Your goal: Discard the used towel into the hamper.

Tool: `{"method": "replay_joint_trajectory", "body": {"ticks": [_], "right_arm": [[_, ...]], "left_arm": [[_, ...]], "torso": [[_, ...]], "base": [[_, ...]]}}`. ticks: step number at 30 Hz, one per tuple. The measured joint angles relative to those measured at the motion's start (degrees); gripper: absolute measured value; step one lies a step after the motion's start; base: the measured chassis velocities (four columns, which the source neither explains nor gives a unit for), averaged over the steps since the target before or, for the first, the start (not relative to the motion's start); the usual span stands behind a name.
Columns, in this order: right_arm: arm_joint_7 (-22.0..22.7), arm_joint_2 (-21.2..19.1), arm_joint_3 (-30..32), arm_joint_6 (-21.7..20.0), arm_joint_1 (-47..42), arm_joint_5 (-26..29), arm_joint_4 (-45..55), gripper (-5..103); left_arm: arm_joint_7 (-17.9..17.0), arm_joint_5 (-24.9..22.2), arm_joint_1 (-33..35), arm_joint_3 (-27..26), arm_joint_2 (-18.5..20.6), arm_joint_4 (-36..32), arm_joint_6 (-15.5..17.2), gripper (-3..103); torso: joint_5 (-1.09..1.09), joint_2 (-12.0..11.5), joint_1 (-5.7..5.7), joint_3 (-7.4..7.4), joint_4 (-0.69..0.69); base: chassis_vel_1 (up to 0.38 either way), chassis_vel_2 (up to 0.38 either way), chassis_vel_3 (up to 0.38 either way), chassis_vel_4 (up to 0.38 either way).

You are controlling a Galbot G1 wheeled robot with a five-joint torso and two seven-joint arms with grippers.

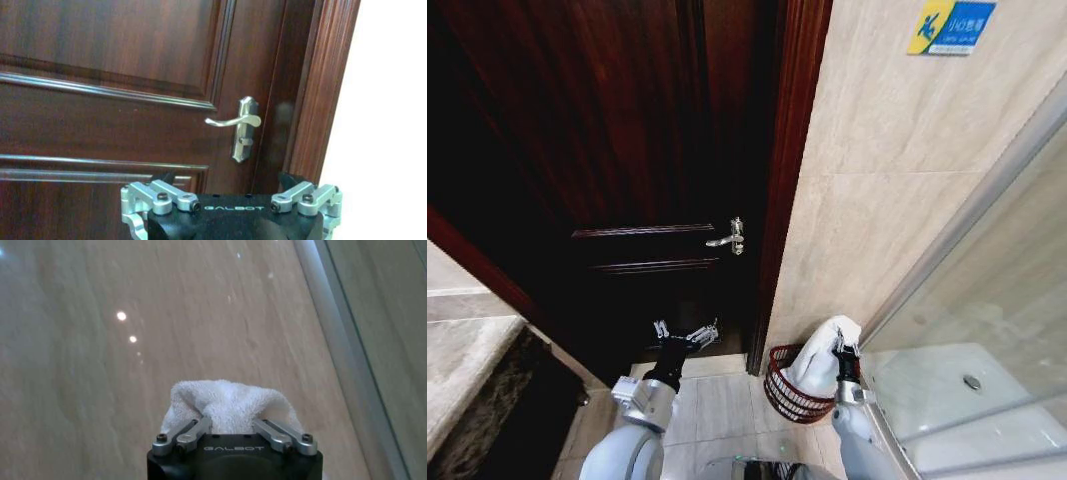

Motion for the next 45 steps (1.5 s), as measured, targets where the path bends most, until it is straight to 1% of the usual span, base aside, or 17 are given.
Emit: {"method": "replay_joint_trajectory", "body": {"ticks": [3, 5, 7, 12, 13, 18, 21, 24, 25, 27, 29, 32, 33, 36, 37, 41, 45], "right_arm": [[1.0, 0.0, -0.1, 0.0, 0.4, -0.2, -1.3, 12], [2.8, -0.1, -0.4, 0.0, 0.9, -0.3, -2.9, 12], [2.9, -0.2, -0.5, 0.0, 1.1, -0.7, -4.1, 12], [2.2, -0.5, -0.7, -0.1, 2.2, -1.8, -8.5, 12], [1.0, -0.6, -0.8, -0.9, 2.6, -1.4, -9.7, 12], [-0.6, -0.7, -1.0, -2.7, 3.5, -0.9, -12.3, 12], [-0.5, -0.7, -1.1, -4.6, 3.9, -1.1, -13.1, 12], [0.0, -1.1, -1.1, -7.6, 4.3, -1.7, -14.7, 12], [0.0, -1.1, -1.1, -7.6, 4.3, -1.7, -14.7, 12], [0.4, -1.5, -1.3, -9.9, 4.3, -1.4, -15.0, 12], [0.4, -1.7, -1.4, -10.5, 4.4, -1.7, -15.5, 12], [0.3, -2.3, -1.4, -11.5, 6.1, -5.9, -19.2, 12], [0.3, -2.3, -1.4, -11.5, 6.1, -5.9, -19.2, 12], [0.2, -2.9, -1.5, -16.3, 7.0, -7.0, -19.8, 12], [0.2, -2.9, -1.5, -16.3, 7.0, -7.0, -19.8, 12], [-0.4, -3.6, -1.3, -18.8, 7.9, -9.1, -19.9, 12], [-0.8, -4.2, -1.2, -25.8, 10.1, -11.1, -21.8, 12]], "left_arm": [[0.0, 0.0, 0.0, 0.0, 0.0, 0.0, 0.0, 100], [0.0, 0.0, 0.0, 0.0, 0.0, 0.0, 0.0, 100], [0.0, 0.0, 0.0, 0.0, 0.0, 0.0, 0.0, 100], [0.0, 0.0, 0.0, 0.0, 0.0, 0.0, 0.0, 100], [0.0, 0.0, 0.0, 0.0, 0.0, 0.0, 0.0, 100], [0.0, 0.0, 0.0, 0.0, 0.0, 0.0, 0.0, 100], [0.0, 0.0, 0.0, 0.0, 0.0, 0.0, 0.0, 100], [0.0, 0.0, 0.0, 0.0, 0.0, 0.0, 0.0, 100], [0.0, 0.0, 0.0, 0.0, 0.0, 0.0, 0.0, 100], [0.0, 0.0, 0.0, 0.0, 0.0, 0.0, 0.0, 100], [0.0, 0.0, 0.0, 0.0, 0.0, 0.0, 0.0, 100], [0.0, 0.0, 0.0, 0.0, 0.0, 0.0, 0.0, 100], [0.0, 0.0, 0.0, 0.0, 0.0, 0.0, 0.0, 100], [0.0, 0.0, 0.0, 0.0, 0.0, 0.0, 0.0, 100], [0.0, 0.0, 0.0, 0.0, 0.0, 0.0, 0.0, 100], [0.0, 0.0, 0.0, 0.0, 0.0, 0.0, 0.0, 100], [0.0, 0.0, 0.0, 0.0, 0.0, 0.0, 0.0, 100]], "torso": [[0.03, 0.0, 0.00, 0.00, 0.00], [0.00, 0.0, 0.00, 0.00, 0.00], [0.00, 0.0, 0.00, 0.00, 0.00], [0.01, 0.0, 0.00, 0.00, 0.00], [0.01, 0.0, 0.00, 0.00, 0.00], [0.01, 0.0, 0.00, 0.00, 0.00], [0.01, 0.0, 0.00, 0.00, 0.00], [0.01, 0.0, 0.00, 0.00, 0.00], [0.01, 0.0, 0.00, 0.00, 0.00], [0.00, 0.0, 0.00, 0.00, -0.01], [0.00, 0.0, 0.00, 0.00, 0.00], [0.01, 0.0, 0.00, 0.00, -0.01], [0.01, 0.0, 0.00, 0.00, -0.01], [0.00, 0.0, 0.00, 0.00, 0.00], [0.00, 0.0, 0.00, 0.00, 0.00], [0.00, 0.0, 0.00, 0.00, 0.00], [0.00, 0.0, 0.00, 0.00, 0.00]], "base": [[0.000, 0.000, 0.000, 0.000], [0.000, 0.000, 0.000, 0.000], [0.000, 0.000, 0.000, 0.000], [0.000, 0.000, 0.000, 0.000], [0.000, 0.000, 0.000, 0.000], [0.000, 0.000, 0.000, 0.000], [0.000, 0.000, 0.000, 0.000], [0.000, 0.000, 0.000, 0.000], [0.000, 0.000, 0.000, 0.000], [0.000, 0.000, 0.000, 0.000], [0.000, 0.000, 0.000, 0.000], [0.000, 0.000, 0.000, 0.000], [0.000, 0.000, 0.000, 0.000], [0.000, 0.000, 0.000, 0.000], [0.000, 0.000, 0.000, 0.000], [0.000, 0.000, 0.000, 0.000], [0.000, 0.000, 0.000, 0.000]]}}
